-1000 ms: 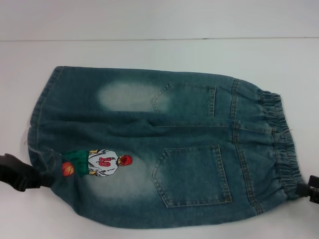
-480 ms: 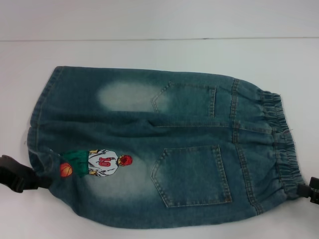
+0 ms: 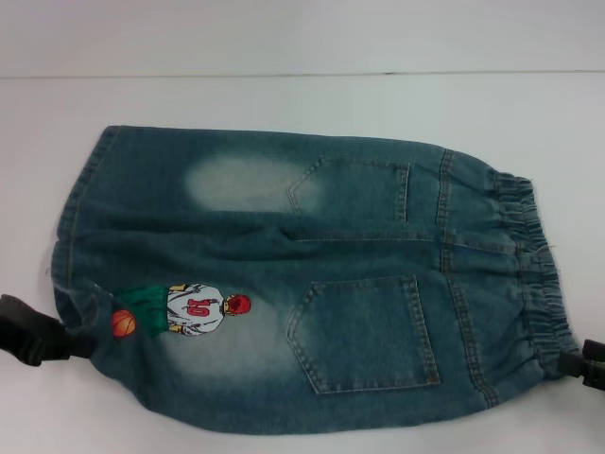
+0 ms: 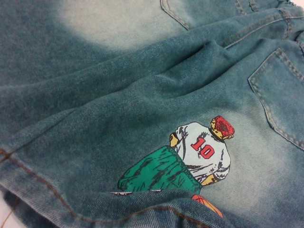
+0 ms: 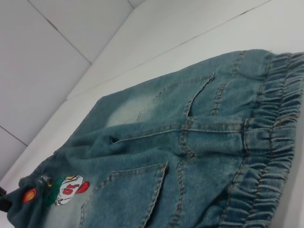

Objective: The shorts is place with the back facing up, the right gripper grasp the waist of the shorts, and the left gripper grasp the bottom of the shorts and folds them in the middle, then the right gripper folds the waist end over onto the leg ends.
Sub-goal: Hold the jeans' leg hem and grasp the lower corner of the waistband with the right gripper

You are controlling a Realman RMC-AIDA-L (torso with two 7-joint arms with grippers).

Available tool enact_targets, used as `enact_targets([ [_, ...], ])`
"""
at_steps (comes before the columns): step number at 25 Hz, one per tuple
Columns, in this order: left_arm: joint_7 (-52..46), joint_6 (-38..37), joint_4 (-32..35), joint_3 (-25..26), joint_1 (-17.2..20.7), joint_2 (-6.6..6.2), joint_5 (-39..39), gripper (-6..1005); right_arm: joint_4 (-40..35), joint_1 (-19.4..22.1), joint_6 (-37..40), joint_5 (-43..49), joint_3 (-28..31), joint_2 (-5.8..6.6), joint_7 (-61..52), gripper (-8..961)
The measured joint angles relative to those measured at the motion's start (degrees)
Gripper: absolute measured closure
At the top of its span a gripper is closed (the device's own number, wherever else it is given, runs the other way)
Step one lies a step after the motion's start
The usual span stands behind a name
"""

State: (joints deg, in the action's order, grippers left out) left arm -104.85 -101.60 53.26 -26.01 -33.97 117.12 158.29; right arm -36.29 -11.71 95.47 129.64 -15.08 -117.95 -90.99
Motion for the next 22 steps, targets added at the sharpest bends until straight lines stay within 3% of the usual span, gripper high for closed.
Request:
enact_targets([
  [11, 0.00, -0.03, 0.00, -0.01, -0.05, 0.00, 0.23, 920, 1.92, -2.87, -1.87, 2.01, -0.39, -0.04, -0.59, 79],
  [22, 0.00, -0.09, 0.00, -0.02, -0.10, -0.15, 0.08, 921, 2.03, -1.90, -1.80, 1.95, 1.04, 0.68, -1.28, 93],
])
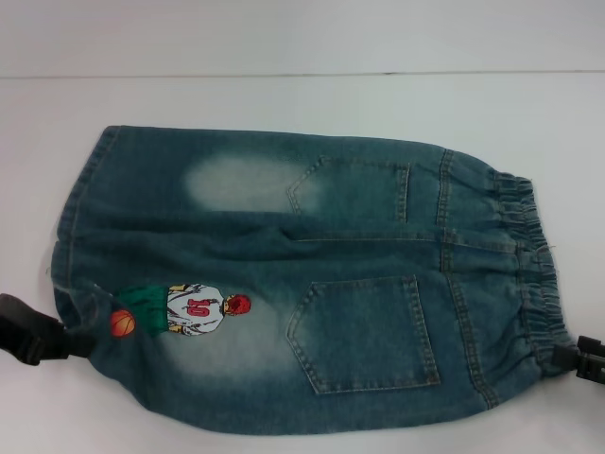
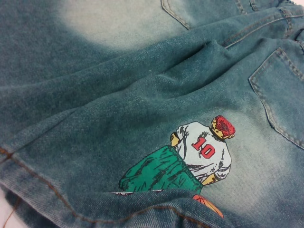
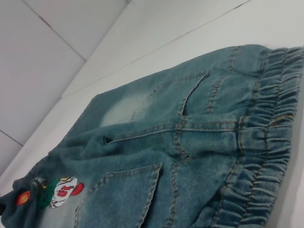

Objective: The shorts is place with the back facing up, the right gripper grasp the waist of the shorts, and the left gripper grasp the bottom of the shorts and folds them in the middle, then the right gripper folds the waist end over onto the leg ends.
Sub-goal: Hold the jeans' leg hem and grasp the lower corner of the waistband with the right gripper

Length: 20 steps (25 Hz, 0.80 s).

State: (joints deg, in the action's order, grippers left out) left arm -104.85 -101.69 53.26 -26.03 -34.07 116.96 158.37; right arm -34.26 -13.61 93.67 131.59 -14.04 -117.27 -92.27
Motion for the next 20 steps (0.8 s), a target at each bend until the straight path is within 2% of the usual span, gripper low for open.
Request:
enact_targets([
  [20, 0.00, 0.00, 0.00, 0.02, 0.05, -0.07, 0.00, 921, 0.13, -1.35, -0.93, 0.13, -1.49, 0.01, -2.36, 117],
])
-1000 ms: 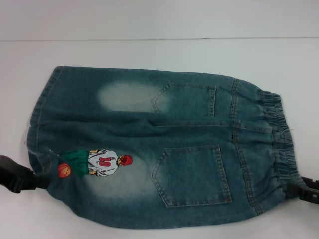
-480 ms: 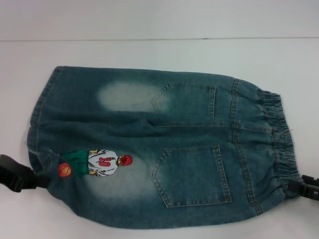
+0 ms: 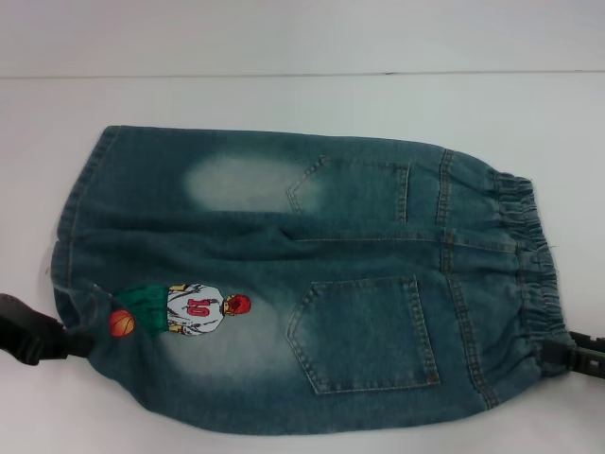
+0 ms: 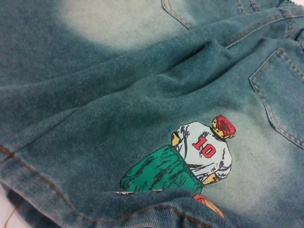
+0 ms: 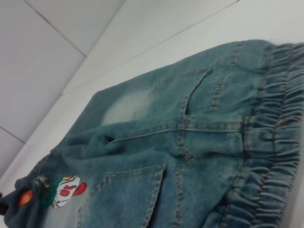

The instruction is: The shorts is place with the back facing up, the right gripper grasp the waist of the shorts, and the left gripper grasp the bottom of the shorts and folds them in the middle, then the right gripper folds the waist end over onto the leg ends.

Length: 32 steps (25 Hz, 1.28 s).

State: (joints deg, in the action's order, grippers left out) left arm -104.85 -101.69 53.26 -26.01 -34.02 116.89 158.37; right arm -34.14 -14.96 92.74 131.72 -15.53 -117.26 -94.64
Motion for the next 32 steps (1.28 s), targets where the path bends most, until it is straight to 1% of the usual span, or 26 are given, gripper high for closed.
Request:
enact_targets([
  [9, 0.00, 0.00, 0.00, -0.16, -0.20, -0.10, 0.00, 921, 0.11, -2.01, 0.48, 0.03, -0.88, -0.56, 0.55, 129],
  [32, 0.00, 0.07, -1.42, -0.28, -0.44, -0.18, 0.00, 921, -0.58, -4.01, 4.79, -0.40, -0.91, -0.69, 1.44, 157],
])
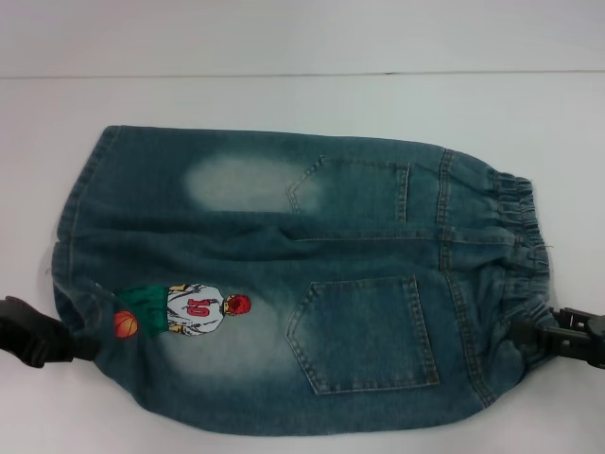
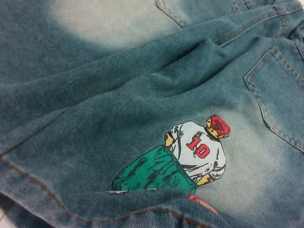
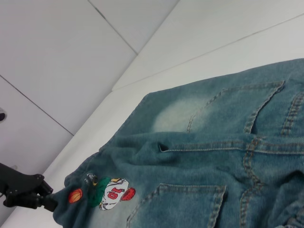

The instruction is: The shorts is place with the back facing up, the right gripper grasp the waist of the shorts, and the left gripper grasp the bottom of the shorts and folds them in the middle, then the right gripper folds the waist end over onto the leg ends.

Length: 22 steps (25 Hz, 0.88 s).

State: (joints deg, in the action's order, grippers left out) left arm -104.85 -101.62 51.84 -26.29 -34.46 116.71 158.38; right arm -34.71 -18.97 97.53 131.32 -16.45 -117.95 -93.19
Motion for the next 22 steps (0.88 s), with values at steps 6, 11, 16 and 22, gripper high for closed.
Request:
enact_targets([
  [6, 0.00, -0.04, 0.01, 0.00, 0.04, 0.00, 0.00, 920, 0.02, -0.22, -0.24, 1.09, -0.38, 0.00, -0.43, 164],
  [11, 0.00, 0.12, 0.02, 0.13, 0.25, 0.00, 0.00, 920, -0.01, 1.43, -0.05, 1.13, -0.06, 0.14, -0.53, 171],
  [16, 0.00, 0.20, -0.03, 0.14, 0.14, 0.00, -0.03, 921, -0.01, 2.80, 0.14, 1.05, -0.01, 0.51, -0.58, 177],
  [22, 0.00, 0.06, -0.07, -0.04, -0.18, 0.01, -0.06, 921, 0.00, 3.00, -0.33, 1.09, 0.07, 0.63, -0.67, 219],
])
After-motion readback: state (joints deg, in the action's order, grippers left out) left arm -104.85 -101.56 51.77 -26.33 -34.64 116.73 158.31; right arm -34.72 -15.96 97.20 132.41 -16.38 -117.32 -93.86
